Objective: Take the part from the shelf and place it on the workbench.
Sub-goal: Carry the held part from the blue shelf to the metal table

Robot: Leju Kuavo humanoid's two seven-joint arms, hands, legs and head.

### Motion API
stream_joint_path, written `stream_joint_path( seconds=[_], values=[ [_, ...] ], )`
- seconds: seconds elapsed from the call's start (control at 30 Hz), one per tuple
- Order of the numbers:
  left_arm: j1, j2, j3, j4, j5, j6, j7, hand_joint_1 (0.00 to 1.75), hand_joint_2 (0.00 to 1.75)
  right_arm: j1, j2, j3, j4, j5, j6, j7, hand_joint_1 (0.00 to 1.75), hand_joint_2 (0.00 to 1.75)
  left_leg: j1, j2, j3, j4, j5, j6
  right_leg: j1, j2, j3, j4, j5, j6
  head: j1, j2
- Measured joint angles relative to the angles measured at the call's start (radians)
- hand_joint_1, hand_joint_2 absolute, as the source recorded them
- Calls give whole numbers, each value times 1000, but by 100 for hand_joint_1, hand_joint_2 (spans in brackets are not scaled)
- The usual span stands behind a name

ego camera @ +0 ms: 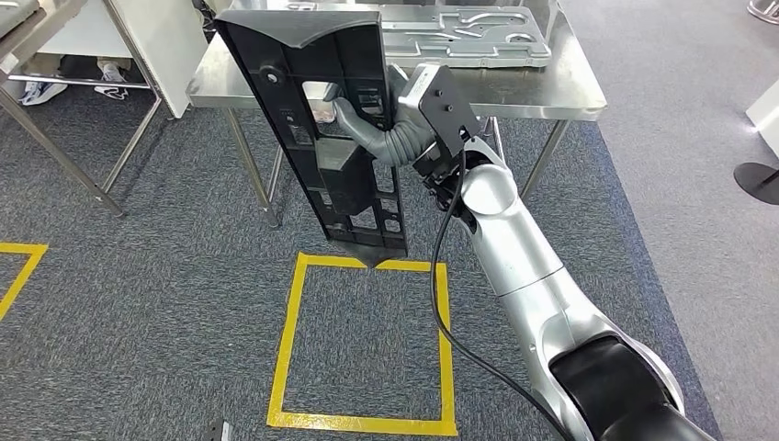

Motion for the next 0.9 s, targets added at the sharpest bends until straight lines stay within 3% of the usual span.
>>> stream_joint_path(
  seconds=[0.57, 0.9],
  values=[
    [-8, 0, -1, 0, -4, -18, 14, 0, 175, -1, -1, -15, 11, 3, -19, 28, 175, 175, 1, 0, 0, 0, 2, -2, 1, 0, -3, 4, 0, 0, 0, 0],
    [-12, 0, -2, 0, 1, -28, -27, 0, 175, -1, -1, -21, 11, 14, -19, 27, 175, 175, -4, 0, -3, 3, 1, 2, -3, 0, -3, 3, 2, 4, 0, 0]
  ],
)
